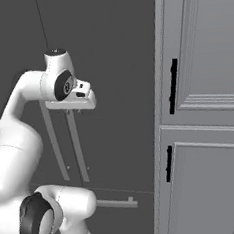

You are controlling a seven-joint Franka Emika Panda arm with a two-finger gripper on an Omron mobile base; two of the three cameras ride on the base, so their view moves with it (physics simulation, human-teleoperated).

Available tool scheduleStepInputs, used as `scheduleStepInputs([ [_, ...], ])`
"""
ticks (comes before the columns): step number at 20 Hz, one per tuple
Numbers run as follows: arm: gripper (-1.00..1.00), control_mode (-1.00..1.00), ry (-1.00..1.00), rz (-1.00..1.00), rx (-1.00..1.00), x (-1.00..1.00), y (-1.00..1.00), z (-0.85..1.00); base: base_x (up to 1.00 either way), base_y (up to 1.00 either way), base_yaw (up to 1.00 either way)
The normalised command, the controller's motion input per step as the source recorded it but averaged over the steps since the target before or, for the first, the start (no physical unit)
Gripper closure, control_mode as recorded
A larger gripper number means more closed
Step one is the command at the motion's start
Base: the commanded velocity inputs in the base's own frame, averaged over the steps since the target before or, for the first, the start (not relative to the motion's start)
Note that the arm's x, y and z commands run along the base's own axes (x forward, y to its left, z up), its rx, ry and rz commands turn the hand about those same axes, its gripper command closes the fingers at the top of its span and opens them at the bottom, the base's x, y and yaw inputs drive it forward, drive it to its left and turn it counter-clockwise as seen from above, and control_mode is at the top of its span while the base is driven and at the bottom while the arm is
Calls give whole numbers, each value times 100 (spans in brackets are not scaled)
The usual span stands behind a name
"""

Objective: Take the strawberry from the fridge and place it on top of the pancake, located on the dining counter.

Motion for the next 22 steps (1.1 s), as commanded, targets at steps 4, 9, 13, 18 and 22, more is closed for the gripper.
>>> scheduleStepInputs([
  [4,-100,-100,-4,0,0,-33,0,0,0,0,0],
  [9,-100,-100,-22,-1,0,-89,11,3,0,0,0],
  [13,-100,-100,-25,-6,0,-92,2,17,0,0,0],
  [18,-100,-100,-20,-5,0,-54,0,4,0,0,0],
  [22,-100,-100,-14,-6,0,-21,0,18,0,0,0],
])
